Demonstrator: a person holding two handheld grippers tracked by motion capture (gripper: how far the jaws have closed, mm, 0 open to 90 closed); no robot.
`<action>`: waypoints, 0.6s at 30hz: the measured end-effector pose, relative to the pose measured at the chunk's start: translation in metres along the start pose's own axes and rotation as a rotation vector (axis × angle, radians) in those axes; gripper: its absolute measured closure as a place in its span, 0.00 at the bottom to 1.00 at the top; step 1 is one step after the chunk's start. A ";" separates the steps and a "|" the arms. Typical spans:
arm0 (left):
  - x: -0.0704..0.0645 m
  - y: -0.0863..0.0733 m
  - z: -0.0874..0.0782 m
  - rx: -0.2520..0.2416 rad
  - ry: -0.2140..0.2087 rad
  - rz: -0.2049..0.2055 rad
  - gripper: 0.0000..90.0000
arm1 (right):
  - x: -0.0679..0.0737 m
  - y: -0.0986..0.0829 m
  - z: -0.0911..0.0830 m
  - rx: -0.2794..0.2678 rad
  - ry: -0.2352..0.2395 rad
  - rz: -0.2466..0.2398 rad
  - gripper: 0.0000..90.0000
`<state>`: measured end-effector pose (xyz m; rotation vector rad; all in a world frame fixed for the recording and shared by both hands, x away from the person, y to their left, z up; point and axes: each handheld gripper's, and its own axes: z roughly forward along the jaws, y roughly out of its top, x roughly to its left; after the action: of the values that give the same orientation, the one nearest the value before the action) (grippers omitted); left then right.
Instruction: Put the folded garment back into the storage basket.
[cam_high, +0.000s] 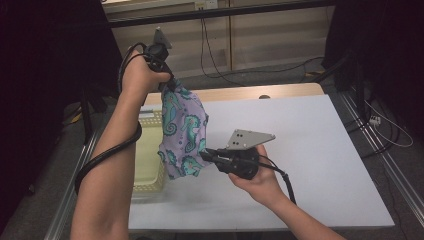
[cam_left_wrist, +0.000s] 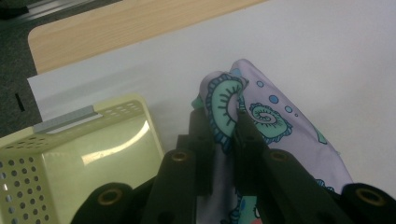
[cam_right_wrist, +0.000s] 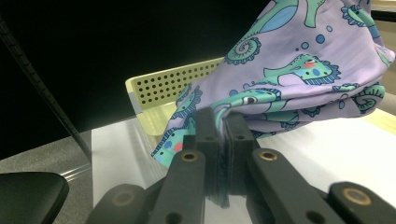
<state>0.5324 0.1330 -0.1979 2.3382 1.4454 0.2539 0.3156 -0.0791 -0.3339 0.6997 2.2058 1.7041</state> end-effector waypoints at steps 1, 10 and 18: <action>0.000 0.000 -0.001 -0.003 0.003 -0.003 0.90 | 0.000 0.000 0.000 0.002 -0.001 -0.001 0.96; 0.003 0.001 -0.010 -0.013 0.018 -0.013 0.90 | -0.003 0.002 0.004 -0.006 -0.004 0.006 0.96; 0.007 0.000 -0.019 -0.023 0.032 -0.012 0.90 | -0.002 0.004 0.008 -0.016 0.005 0.003 0.96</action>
<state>0.5293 0.1433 -0.1806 2.3163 1.4632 0.3051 0.3220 -0.0724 -0.3326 0.6957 2.1930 1.7247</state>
